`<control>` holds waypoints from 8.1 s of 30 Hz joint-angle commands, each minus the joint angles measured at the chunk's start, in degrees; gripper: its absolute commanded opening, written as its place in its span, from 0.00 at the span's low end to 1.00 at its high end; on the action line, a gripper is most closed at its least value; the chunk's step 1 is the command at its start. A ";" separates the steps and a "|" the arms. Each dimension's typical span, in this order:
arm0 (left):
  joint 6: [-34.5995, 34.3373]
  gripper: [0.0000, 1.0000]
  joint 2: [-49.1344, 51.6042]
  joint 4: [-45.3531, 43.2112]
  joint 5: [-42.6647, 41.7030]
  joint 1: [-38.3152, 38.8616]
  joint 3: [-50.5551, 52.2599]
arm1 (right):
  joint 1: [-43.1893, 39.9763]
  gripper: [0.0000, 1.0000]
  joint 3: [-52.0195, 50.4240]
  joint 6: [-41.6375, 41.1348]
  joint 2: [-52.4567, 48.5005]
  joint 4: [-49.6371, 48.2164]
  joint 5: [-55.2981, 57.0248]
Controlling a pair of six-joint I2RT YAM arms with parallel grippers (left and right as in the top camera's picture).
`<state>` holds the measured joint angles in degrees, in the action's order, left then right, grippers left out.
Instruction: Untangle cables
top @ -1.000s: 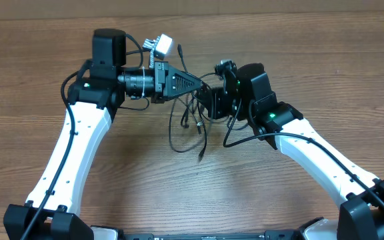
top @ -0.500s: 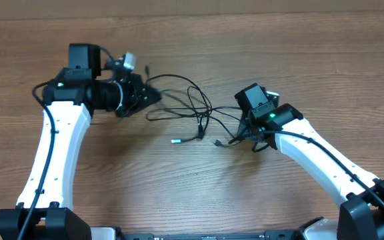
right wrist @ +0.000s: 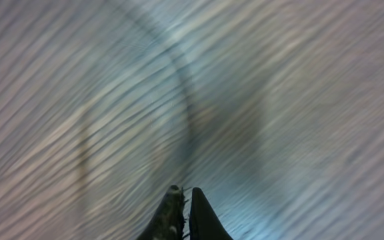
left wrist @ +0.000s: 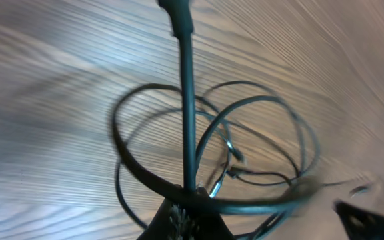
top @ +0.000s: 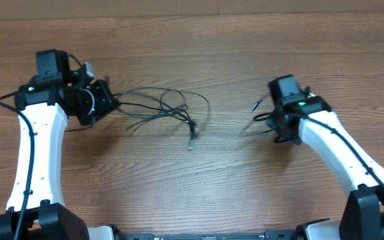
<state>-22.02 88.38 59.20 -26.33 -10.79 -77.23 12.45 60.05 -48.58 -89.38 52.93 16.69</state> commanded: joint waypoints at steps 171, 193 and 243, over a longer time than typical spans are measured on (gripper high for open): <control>20.39 0.55 -1.38 10.19 -3.06 14.14 -37.92 | -5.68 0.04 3.76 41.94 0.00 -11.50 -49.37; 20.35 0.61 -1.07 7.34 -5.35 23.39 -23.02 | -2.80 0.04 3.76 43.08 0.00 -27.36 -87.62; -5.01 0.38 14.88 -0.92 -41.55 19.32 -13.73 | 2.27 0.04 3.76 33.38 0.00 -35.71 -96.21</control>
<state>-27.07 102.94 58.26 -63.83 8.62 -91.20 14.63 62.26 -15.00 -89.43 17.56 -80.14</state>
